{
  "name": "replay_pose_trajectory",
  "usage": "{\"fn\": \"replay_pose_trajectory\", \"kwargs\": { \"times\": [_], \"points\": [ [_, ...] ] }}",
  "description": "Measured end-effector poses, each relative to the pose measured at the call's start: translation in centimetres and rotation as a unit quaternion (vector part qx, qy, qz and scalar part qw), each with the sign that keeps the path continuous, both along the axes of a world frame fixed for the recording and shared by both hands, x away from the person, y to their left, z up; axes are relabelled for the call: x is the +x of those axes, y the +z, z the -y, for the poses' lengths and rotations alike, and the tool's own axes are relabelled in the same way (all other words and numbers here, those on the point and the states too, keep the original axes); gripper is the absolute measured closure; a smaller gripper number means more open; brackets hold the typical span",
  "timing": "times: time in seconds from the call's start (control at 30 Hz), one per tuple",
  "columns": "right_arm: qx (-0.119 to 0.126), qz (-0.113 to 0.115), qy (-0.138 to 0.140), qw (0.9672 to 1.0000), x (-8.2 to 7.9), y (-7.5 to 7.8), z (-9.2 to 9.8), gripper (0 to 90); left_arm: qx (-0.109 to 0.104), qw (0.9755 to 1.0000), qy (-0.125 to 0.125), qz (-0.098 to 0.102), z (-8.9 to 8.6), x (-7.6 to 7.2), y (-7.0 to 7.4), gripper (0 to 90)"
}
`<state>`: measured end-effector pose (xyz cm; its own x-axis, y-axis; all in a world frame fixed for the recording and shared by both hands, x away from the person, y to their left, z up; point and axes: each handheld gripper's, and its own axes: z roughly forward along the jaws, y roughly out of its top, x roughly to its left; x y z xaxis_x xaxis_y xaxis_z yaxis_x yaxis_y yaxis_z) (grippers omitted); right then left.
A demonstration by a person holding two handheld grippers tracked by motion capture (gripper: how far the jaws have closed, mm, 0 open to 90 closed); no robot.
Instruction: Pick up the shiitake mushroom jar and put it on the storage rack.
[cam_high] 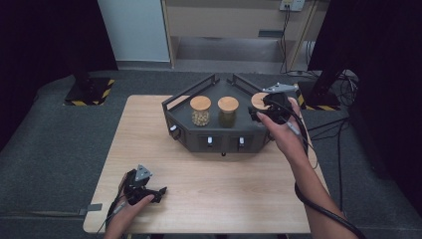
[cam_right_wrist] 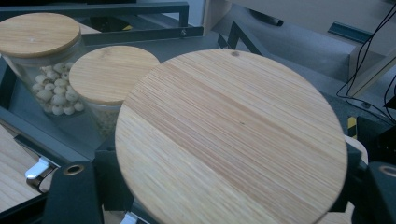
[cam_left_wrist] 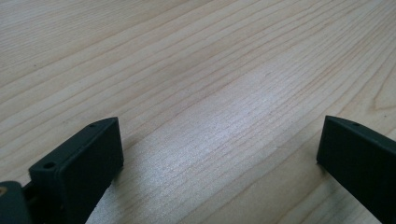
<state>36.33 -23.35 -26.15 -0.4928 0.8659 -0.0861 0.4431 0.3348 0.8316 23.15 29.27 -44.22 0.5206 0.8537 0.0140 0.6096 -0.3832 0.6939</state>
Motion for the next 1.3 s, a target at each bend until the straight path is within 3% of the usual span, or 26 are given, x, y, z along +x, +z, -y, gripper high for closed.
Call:
{"fn": "replay_pose_trajectory", "kwargs": {
  "times": [1.3],
  "points": [
    [0.004,-0.013,-0.015,0.9998,3.0,-1.0,-1.2,25.7,0.000,1.0000,-0.001,0.000,0.0,0.0,0.0,0.0]
  ]
}}
